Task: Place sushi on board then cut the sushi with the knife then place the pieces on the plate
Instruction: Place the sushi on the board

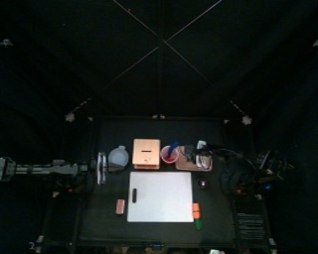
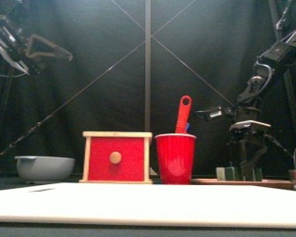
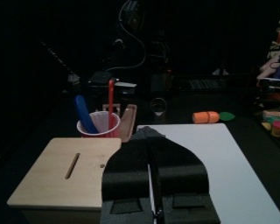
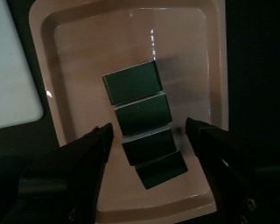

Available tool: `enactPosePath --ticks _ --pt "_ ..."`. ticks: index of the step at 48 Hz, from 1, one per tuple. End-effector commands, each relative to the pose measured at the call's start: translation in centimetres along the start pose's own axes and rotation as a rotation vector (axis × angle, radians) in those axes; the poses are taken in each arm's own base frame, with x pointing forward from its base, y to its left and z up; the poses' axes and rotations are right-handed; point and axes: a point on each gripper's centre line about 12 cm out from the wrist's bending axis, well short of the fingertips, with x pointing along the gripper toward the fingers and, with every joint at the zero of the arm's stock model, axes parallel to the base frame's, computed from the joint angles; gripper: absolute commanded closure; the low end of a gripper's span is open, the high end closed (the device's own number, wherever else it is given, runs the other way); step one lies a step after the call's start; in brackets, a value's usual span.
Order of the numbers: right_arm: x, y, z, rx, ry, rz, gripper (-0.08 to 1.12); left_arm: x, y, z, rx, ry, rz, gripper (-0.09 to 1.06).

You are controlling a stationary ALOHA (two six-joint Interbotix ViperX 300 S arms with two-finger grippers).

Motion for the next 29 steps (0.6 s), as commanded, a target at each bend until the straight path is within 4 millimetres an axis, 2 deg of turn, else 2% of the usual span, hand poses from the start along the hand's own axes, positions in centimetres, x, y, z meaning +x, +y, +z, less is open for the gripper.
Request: enactPosePath --ticks 1,15,19,29 --pt "-0.1 -0.5 0.6 0.005 -0.028 -0.02 0.13 0.2 0.1 0.4 -0.004 -0.006 0.003 0.99" --pt "0.5 -0.3 0.2 0.009 0.001 -0.002 0.39 0.2 0.1 0.3 -0.011 0.003 0.006 0.99" --pt "0.2 -0.3 0.3 0.014 0.0 0.002 0.41 0.2 0.1 0.2 -0.014 0.005 0.007 0.99" --pt "-2.4 0.0 1.2 0.053 -0.04 0.025 0.41 0.2 0.1 0.3 -0.016 0.003 0.007 0.99"
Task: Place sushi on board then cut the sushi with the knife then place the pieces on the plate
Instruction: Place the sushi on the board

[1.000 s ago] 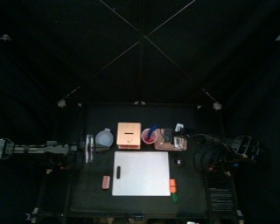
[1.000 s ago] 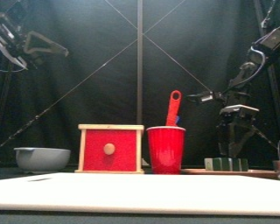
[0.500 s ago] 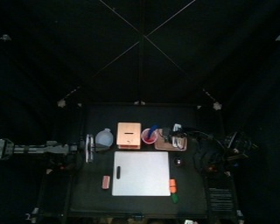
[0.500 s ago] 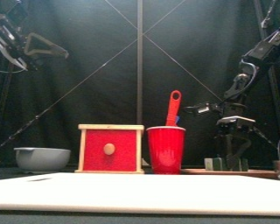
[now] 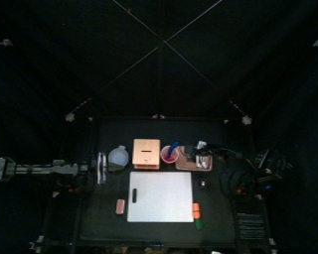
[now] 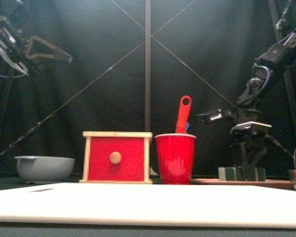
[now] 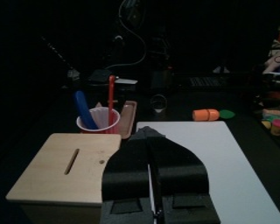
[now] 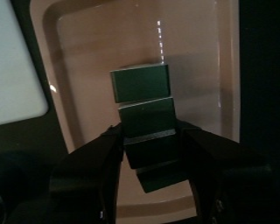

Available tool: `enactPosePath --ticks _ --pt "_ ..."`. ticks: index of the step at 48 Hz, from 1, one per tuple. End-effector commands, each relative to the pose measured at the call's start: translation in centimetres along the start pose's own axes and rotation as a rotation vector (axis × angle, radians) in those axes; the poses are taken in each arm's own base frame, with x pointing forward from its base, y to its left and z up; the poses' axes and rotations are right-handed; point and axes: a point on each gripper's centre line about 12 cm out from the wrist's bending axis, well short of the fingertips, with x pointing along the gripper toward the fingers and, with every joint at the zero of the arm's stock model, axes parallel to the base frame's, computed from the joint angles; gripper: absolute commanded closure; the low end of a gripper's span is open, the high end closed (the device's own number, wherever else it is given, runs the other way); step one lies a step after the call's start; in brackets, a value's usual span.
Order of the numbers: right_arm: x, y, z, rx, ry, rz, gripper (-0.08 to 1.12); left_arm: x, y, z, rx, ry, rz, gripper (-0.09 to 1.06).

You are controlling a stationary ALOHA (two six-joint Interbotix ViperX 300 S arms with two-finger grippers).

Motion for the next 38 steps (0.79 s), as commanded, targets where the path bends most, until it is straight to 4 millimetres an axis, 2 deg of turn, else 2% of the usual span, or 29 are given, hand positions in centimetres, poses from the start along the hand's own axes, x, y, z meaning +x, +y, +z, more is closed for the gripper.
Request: enactPosePath --ticks 1,12,22,38 --pt "-2.7 -0.1 1.4 0.021 -0.078 -0.009 0.41 0.2 0.1 0.4 -0.001 -0.012 0.003 0.99" --pt "-5.8 1.6 1.6 0.037 -0.172 0.008 0.41 0.2 0.1 0.5 -0.003 -0.014 0.003 0.99" --pt "-7.5 3.3 1.4 0.058 -0.238 0.028 0.41 0.3 0.1 0.7 -0.003 -0.018 0.003 0.99" --pt "-9.4 8.5 3.0 -0.004 -0.326 0.129 0.41 0.3 0.1 0.9 -0.003 -0.024 0.003 0.99"
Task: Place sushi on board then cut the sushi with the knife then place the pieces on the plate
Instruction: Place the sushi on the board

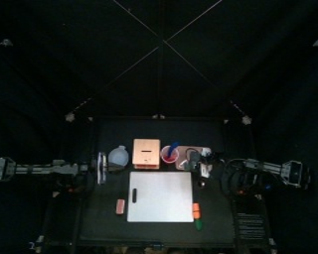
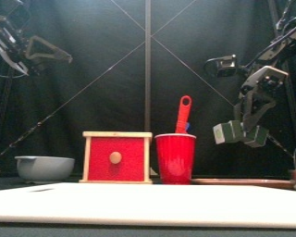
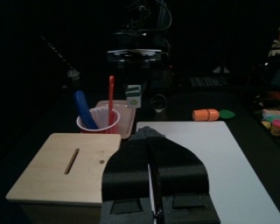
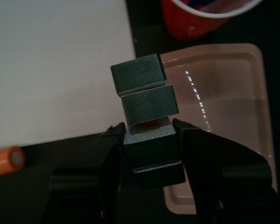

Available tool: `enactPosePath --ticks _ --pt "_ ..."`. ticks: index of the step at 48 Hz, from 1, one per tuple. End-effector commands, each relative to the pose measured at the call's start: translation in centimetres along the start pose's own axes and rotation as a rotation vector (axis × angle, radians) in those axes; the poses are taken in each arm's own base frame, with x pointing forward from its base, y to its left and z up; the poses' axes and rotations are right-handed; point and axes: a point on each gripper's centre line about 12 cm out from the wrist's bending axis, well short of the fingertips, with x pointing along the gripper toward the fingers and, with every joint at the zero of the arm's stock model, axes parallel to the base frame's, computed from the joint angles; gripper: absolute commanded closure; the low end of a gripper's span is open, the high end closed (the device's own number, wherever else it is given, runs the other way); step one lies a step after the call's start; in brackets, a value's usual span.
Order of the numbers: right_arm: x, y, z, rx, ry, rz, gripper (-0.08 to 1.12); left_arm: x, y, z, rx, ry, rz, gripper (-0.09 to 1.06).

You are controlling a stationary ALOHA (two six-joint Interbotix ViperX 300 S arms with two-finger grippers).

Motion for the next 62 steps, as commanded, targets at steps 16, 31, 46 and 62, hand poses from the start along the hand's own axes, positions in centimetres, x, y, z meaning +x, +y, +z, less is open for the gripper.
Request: enactPosePath --ticks 16,31,46,62 --pt "0.2 5.1 3.8 -0.062 -0.149 0.09 0.41 0.3 0.1 0.8 -0.001 -0.02 0.003 0.99" --pt "3.0 8.3 6.0 -0.201 -0.109 0.134 0.41 0.2 0.1 0.7 0.0 -0.02 0.003 0.99" --pt "5.8 10.5 8.6 -0.427 -0.025 0.114 0.42 0.2 0.1 0.7 0.0 -0.018 0.003 0.99" --pt "9.1 11.7 10.9 -0.544 0.06 0.104 0.42 0.2 0.1 0.5 0.002 -0.014 0.003 0.99"
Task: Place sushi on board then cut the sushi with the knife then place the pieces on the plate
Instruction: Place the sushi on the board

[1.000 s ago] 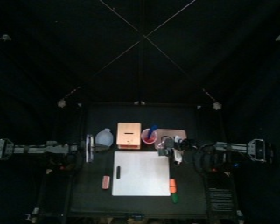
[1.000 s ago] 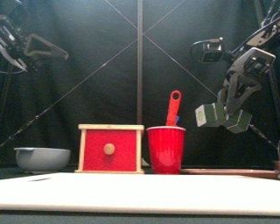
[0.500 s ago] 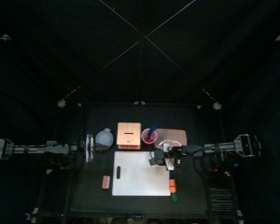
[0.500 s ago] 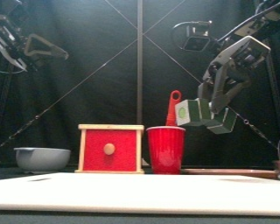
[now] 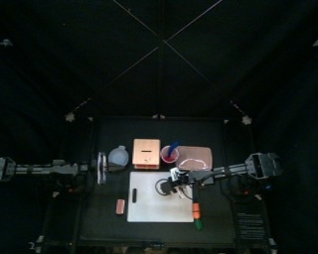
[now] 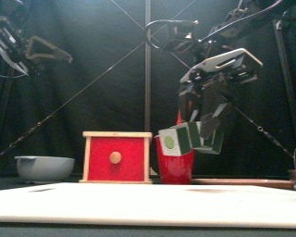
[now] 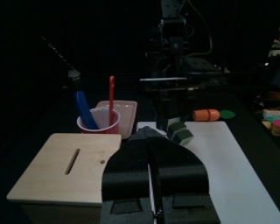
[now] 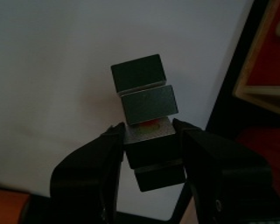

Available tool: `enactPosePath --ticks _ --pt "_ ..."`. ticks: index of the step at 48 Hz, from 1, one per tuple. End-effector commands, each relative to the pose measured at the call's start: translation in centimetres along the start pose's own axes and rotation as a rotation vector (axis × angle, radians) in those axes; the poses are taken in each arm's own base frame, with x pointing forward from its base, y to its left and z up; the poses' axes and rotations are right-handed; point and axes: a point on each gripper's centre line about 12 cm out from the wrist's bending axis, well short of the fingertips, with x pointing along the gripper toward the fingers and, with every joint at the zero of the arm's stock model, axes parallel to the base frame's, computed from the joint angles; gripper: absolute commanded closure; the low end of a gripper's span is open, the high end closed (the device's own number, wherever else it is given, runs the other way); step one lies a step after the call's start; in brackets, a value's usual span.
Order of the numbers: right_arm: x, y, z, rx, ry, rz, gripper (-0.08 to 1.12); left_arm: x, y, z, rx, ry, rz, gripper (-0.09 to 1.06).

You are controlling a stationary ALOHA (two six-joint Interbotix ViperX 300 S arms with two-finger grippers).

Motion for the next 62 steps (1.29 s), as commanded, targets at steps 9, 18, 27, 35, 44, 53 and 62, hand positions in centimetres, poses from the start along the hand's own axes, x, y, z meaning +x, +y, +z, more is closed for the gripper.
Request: enactPosePath --ticks 9,18,27,35,44,53,62 --pt "0.4 0.7 4.0 -0.106 -0.05 0.056 0.42 0.1 0.1 0.3 0.003 -0.007 0.005 0.99" --pt "1.3 1.9 4.7 -0.161 -0.034 0.184 0.42 0.1 0.1 0.2 0.0 -0.004 0.007 0.99" --pt "2.3 2.1 4.8 -0.262 -0.013 0.233 0.41 0.1 0.1 0.1 0.0 -0.003 0.007 0.99" --pt "2.7 1.5 4.7 -0.368 0.033 0.217 0.41 0.1 0.1 0.2 0.0 -0.004 0.007 0.99" --pt "2.8 0.6 5.4 -0.426 0.052 0.202 0.41 0.1 0.2 -0.1 0.0 0.002 0.01 0.99" --pt "3.6 0.3 6.2 -0.449 0.014 0.24 0.41 0.0 0.3 -0.2 0.0 0.005 0.014 0.99" --pt "5.0 0.8 6.0 -0.454 0.017 0.29 0.4 -0.1 0.3 -0.4 0.0 0.011 0.014 0.99"
